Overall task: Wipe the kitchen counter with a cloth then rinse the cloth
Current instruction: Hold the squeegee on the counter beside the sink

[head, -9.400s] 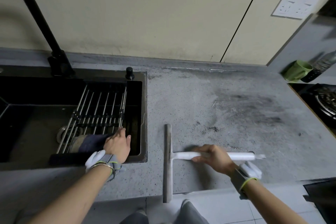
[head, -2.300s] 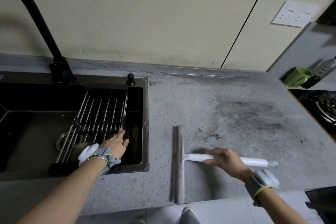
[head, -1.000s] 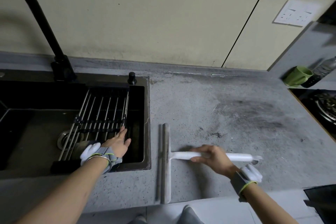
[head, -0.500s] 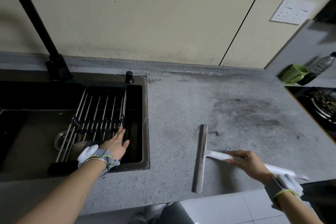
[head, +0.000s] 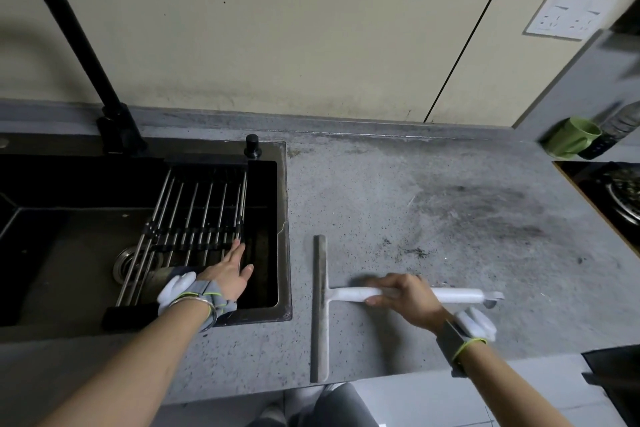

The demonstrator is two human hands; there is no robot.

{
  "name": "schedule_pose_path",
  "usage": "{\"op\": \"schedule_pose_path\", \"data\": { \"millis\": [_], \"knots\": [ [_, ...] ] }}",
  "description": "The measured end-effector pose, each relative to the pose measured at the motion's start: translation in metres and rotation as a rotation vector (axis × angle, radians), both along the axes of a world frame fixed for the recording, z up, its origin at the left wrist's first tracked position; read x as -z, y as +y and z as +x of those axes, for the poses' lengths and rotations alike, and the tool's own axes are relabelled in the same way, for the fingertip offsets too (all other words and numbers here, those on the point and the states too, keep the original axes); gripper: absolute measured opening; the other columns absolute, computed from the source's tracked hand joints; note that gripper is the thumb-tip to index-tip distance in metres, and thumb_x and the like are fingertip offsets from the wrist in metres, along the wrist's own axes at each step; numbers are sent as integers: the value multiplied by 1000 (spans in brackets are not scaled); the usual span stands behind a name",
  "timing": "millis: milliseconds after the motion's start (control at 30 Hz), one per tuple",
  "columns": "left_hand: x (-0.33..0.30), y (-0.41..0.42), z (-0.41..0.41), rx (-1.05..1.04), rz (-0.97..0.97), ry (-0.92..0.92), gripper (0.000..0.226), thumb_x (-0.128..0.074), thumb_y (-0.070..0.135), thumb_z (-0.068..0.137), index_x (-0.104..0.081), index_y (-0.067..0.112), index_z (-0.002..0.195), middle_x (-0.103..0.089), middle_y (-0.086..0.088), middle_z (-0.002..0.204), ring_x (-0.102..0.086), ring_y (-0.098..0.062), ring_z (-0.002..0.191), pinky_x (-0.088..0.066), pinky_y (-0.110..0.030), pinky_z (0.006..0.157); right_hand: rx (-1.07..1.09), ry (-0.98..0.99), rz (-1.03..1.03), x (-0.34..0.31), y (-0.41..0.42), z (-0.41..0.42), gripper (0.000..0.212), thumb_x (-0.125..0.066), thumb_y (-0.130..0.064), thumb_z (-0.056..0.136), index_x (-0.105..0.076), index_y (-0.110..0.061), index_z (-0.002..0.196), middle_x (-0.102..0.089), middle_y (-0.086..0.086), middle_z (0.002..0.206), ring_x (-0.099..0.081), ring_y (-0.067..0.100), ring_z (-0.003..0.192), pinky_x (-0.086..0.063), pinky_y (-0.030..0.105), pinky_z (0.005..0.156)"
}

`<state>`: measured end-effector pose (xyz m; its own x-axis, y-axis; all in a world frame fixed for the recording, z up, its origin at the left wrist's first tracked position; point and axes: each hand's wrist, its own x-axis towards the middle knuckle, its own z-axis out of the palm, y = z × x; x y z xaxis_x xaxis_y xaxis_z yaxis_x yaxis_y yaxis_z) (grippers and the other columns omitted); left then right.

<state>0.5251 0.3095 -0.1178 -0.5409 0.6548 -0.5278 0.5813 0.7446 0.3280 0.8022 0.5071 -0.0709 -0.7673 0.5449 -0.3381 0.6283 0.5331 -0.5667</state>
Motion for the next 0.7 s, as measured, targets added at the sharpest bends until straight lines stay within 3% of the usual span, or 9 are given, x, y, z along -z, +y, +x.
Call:
{"op": "schedule_pose_path", "data": {
  "millis": [200,300,400,467,600,700],
  "knots": [
    [-3,0,5,-10,-4,20,60,-24,41,102,3,23,152,16,11,158,-38,-23,136,-40,-33,104,-114,17,63,-5,-17,-19,32,-66,-48,80,-66,-39,110,-59,-21,90,-51,3,85,-22,25,82],
    [-2,-1,6,-16,1,31,60,-24,41,102,3,23,152,16,12,158,-39,-23,135,-40,-31,101,-53,25,0,-12,-9,-10,31,-69,-42,78,-66,-38,108,-61,-22,90,-54,0,79,-34,27,84],
    [-1,-3,8,-24,17,26,60,-25,41,102,3,24,152,16,12,157,-38,-23,136,-38,-30,101,72,44,-39,-20,10,13,33,-71,-34,77,-65,-34,110,-62,-19,88,-53,-1,59,-41,12,55],
    [-1,-3,7,-30,26,20,60,-25,41,102,3,24,152,16,12,158,-37,-22,137,-37,-30,101,155,52,-22,-25,25,33,33,-73,-31,77,-67,-29,109,-66,-13,87,-51,4,53,-38,14,47],
    [-2,-2,7,-35,36,47,59,-26,42,102,0,25,152,13,14,158,-41,-21,134,-40,-28,96,240,16,40,-31,47,66,19,-74,-39,75,-66,-48,90,-71,-11,82,-62,19,61,-41,25,54],
    [-5,-1,7,-33,30,56,58,-26,42,102,-1,25,152,12,14,158,-41,-21,133,-41,-28,95,271,-13,59,-27,54,75,20,-75,-39,74,-68,-43,93,-71,-17,81,-66,24,67,-45,28,56]
  ]
}}
